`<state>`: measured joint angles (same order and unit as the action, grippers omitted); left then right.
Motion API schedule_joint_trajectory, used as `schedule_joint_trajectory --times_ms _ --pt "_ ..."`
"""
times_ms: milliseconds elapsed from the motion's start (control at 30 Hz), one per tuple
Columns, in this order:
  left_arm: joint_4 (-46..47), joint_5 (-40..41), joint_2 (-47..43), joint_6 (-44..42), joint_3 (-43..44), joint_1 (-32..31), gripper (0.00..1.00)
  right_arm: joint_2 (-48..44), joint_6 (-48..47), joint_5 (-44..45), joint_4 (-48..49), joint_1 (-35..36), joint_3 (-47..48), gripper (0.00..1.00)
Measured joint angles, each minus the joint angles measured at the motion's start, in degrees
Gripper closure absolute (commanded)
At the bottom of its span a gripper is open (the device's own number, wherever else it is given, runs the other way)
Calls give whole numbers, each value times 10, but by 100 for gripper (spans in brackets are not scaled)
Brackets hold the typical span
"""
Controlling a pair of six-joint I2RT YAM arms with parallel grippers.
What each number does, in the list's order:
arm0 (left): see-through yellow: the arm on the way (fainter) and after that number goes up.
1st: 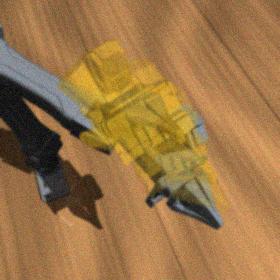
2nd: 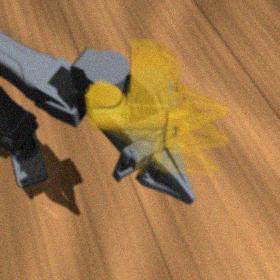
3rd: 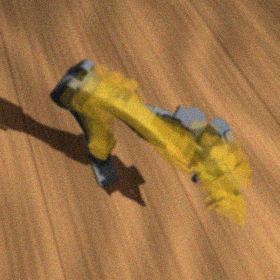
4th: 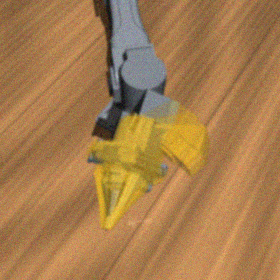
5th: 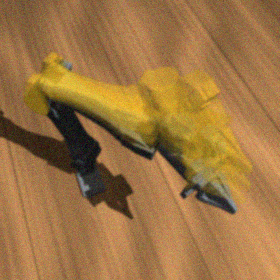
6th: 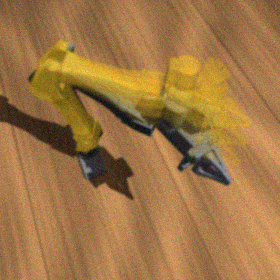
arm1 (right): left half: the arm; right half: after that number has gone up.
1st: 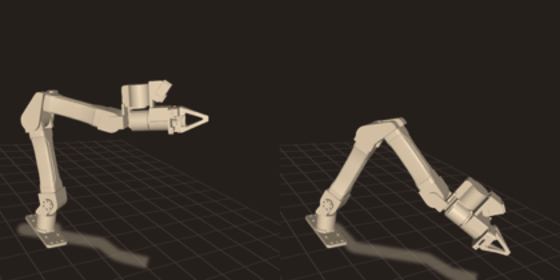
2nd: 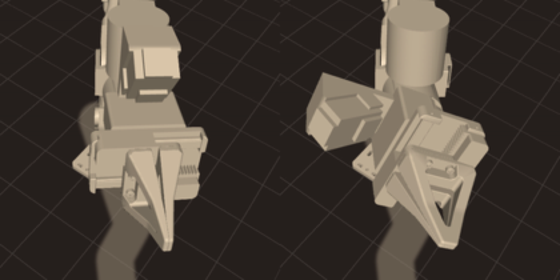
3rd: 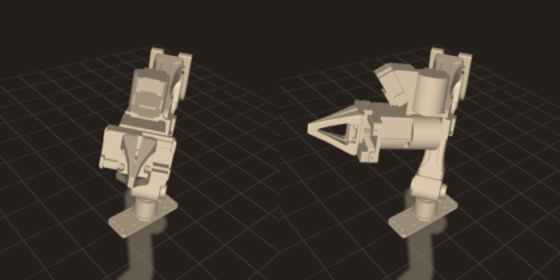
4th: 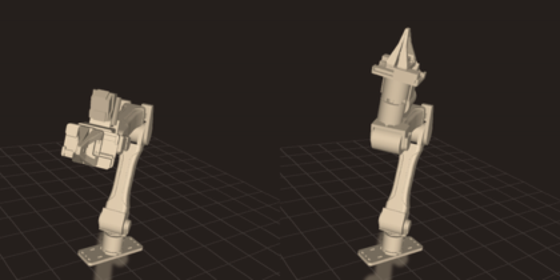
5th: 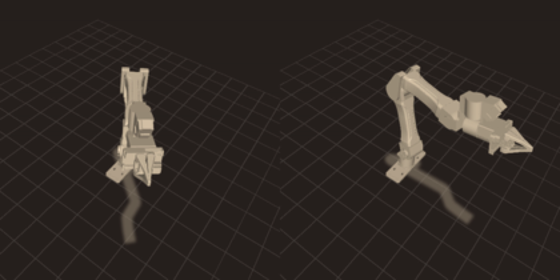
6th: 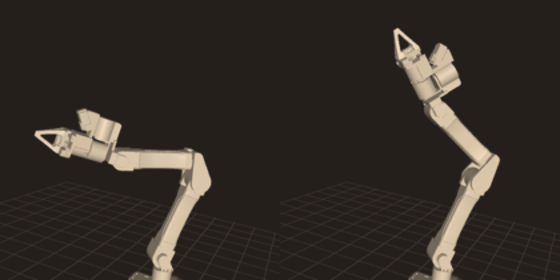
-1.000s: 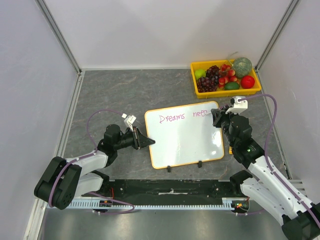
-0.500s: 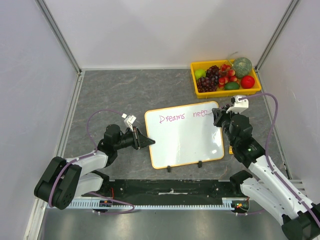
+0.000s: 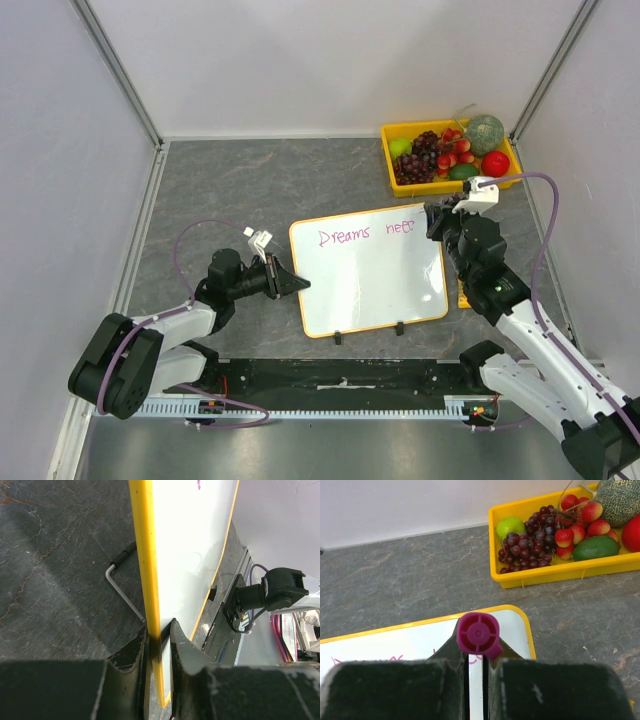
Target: Write a sentence on the whiteboard
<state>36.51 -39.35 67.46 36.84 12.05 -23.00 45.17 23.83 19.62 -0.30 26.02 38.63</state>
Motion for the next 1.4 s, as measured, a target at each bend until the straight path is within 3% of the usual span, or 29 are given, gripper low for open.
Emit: schedule_joint_trajectory --times_ms 467,1400 --pt "0 0 0 0 0 0 98 43 -7 4 16 -4 2 100" --pt "1 0 0 0 0 0 98 -7 3 -10 24 -8 -53 100"
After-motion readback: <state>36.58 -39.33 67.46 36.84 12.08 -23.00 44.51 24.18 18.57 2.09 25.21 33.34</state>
